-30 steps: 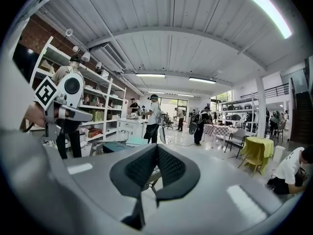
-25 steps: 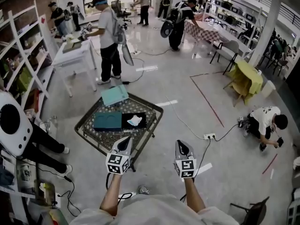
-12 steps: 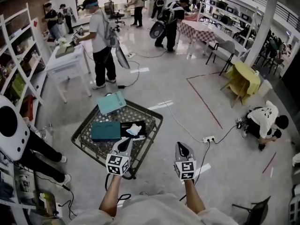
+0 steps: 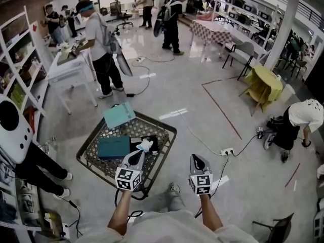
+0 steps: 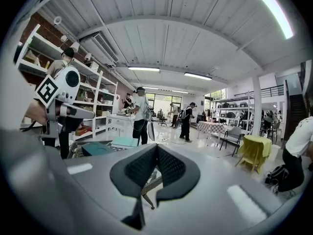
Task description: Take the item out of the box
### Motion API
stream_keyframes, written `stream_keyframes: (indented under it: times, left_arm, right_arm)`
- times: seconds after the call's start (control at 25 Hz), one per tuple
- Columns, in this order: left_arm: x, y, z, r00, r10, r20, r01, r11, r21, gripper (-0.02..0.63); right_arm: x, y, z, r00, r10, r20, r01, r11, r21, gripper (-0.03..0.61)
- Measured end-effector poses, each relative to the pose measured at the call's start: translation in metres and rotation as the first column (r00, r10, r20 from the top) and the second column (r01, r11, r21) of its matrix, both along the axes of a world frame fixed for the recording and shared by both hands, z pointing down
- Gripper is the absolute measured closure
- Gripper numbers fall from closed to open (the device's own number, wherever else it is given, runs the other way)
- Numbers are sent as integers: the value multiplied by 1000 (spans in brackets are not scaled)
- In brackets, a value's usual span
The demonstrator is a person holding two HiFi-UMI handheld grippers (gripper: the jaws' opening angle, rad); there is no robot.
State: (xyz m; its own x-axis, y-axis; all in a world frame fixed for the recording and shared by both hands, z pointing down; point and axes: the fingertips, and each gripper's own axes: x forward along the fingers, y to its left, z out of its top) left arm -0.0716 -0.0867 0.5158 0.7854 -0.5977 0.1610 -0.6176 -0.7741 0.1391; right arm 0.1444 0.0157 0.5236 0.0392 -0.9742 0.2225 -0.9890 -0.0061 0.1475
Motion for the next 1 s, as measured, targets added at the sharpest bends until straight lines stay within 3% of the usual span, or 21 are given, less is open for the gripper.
stream_keyframes:
  times: [0.48,1.0]
  left_arm:
    - [36,-80,6,998,-65,21,65,998,-15,607]
    - [108,-185,1,985,-162,56,164,986,-30,607]
  right_arm:
    - [45,-89,9,999,-47,24,47,999,-14,579]
    - [135,-210,5,991,-121,51,123,992,-29,580]
